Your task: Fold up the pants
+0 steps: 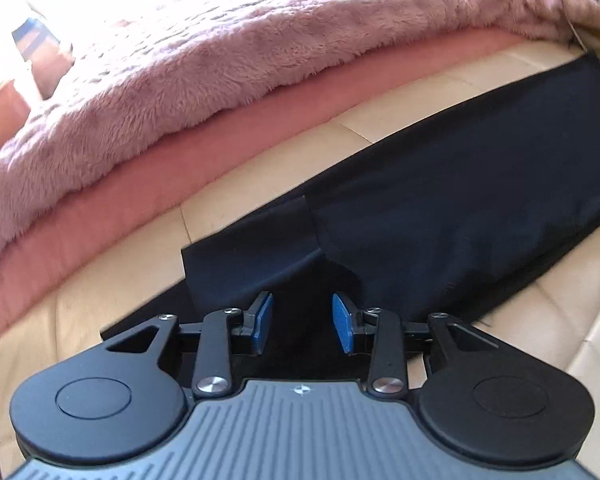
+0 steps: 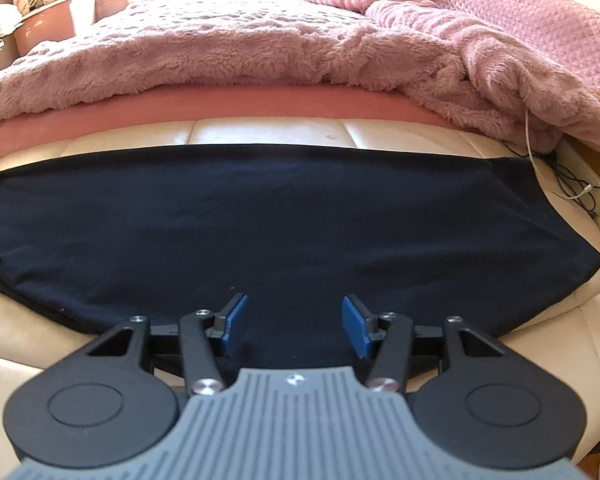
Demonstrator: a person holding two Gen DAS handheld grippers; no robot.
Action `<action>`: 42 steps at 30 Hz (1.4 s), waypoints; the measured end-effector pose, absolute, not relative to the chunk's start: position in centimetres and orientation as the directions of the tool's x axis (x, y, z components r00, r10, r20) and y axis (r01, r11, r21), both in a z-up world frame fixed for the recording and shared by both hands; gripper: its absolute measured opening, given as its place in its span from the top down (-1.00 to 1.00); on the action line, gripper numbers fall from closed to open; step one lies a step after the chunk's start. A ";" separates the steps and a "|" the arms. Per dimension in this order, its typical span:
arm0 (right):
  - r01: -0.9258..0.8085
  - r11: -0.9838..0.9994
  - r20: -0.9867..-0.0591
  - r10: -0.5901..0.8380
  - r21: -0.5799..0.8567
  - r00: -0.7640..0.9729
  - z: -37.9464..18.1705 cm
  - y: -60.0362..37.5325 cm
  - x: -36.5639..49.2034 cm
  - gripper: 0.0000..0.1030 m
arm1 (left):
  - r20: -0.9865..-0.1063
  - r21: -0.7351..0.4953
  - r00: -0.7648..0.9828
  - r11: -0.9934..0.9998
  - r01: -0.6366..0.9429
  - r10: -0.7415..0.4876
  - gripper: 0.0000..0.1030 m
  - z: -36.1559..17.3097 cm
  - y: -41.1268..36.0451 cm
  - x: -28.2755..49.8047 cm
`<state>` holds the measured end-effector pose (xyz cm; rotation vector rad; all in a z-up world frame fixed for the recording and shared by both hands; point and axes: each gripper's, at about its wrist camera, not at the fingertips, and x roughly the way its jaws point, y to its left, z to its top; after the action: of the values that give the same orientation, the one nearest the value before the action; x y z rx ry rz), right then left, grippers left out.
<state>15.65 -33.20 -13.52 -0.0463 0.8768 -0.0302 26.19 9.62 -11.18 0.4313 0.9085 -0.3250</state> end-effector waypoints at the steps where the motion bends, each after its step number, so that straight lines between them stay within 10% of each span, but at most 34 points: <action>1: -0.001 0.998 -0.766 -0.044 -0.058 0.641 -13.5 -33.0 15.6 0.04 | -0.816 0.231 0.572 0.862 0.451 -0.081 0.18 -11.6 9.4 26.5; 5: -0.007 0.997 -0.762 -0.051 -0.073 0.646 -13.3 -33.0 15.5 0.04 | -0.843 0.191 0.530 0.871 0.453 -0.092 0.22 -12.9 9.4 27.2; 9: 0.004 0.997 -0.762 -0.060 -0.075 0.644 -13.4 -33.4 15.4 0.04 | -0.838 0.116 0.531 0.909 0.401 -0.127 1.00 -12.5 10.2 27.0; 18: 0.018 0.996 -0.797 -0.081 -0.088 0.599 -14.1 -34.2 15.1 0.04 | -0.737 -0.164 0.664 0.986 0.009 -0.129 1.00 -6.4 17.9 24.2; 25: -0.002 0.996 -0.801 -0.072 -0.091 0.594 -13.6 -34.4 14.4 0.05 | -0.819 -0.385 0.570 0.795 -0.469 -0.061 1.00 -9.1 29.1 23.5; 37: -0.144 0.976 -0.819 -0.050 -0.161 0.572 -12.2 -32.8 11.3 0.05 | -0.824 -0.424 0.560 0.752 -0.504 -0.089 1.00 -11.6 30.7 23.8; 42: -0.198 0.940 -0.814 -0.120 -0.277 0.569 -13.1 -30.8 11.2 0.14 | -0.812 -0.483 0.569 0.693 -0.534 -0.127 0.71 -11.9 30.9 23.3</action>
<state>11.25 -30.81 -13.12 -0.3584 0.9705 0.0474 23.25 30.85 -11.94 -0.7934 0.9561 0.2708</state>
